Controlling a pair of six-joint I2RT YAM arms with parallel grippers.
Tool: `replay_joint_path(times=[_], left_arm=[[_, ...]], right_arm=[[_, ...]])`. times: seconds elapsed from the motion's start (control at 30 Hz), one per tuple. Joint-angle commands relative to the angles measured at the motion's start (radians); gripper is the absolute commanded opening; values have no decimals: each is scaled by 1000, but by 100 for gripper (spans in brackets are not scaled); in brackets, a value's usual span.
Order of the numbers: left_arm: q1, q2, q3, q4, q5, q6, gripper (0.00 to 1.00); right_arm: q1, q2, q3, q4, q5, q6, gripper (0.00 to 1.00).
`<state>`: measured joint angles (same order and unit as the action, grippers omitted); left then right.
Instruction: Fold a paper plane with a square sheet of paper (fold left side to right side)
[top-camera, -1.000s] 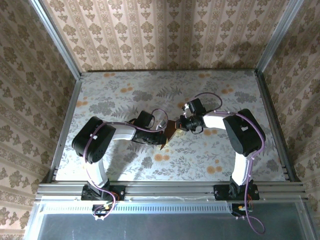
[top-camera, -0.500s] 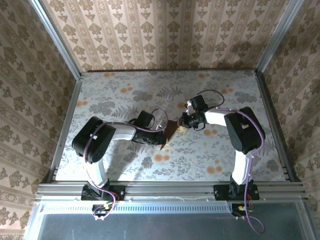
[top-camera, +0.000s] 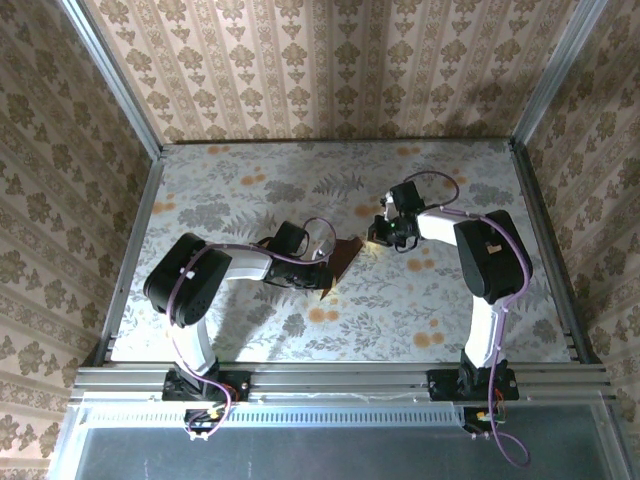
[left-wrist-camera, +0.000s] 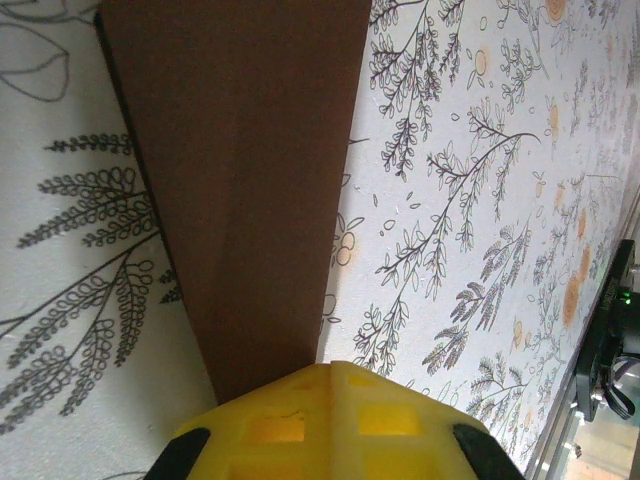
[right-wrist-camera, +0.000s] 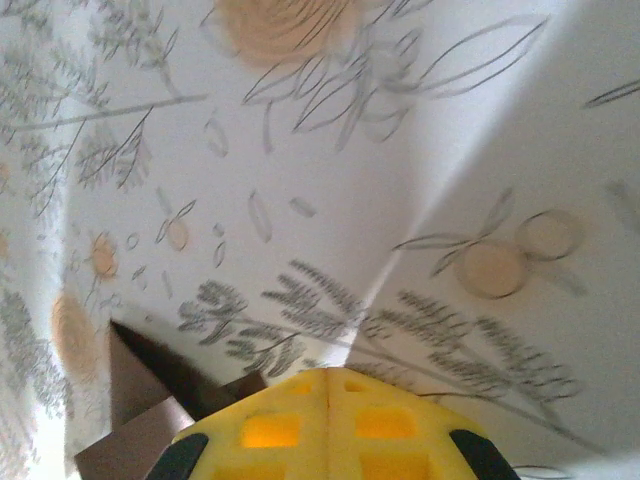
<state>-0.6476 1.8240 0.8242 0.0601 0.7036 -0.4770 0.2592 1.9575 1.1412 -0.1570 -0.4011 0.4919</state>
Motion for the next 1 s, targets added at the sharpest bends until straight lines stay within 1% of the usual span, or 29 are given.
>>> replay_joint_path(times=[0.0,0.1,0.23,0.4,0.5,0.67,0.8,0.97], left_arm=[[0,42,-55,-139,-70,21,0],[0,34,-49,-126,-72,12,0],[0,34,-28,-96,-67,-11,0],[-1,49,-13,-52,-67,-41,0],[-1,53,-14,-53,-67,-38,0],[-1,49,-17,-55,-67,-36,0],[-1,49,-18,-56,-67,-36,0],[-3,45,-18,-54,-67,-37,0]], right_arm=[[-13,-17,17,-44,55,-27,2],[-10,-78,-11,-38,41,-13,2],[8,-158,-75,9,-8,35,3],[86,-207,-159,100,-53,135,3],[144,-197,-180,166,-75,193,3],[213,-148,-172,224,-96,245,3],[243,-102,-146,206,-101,266,3],[254,-84,-170,197,-90,288,3]])
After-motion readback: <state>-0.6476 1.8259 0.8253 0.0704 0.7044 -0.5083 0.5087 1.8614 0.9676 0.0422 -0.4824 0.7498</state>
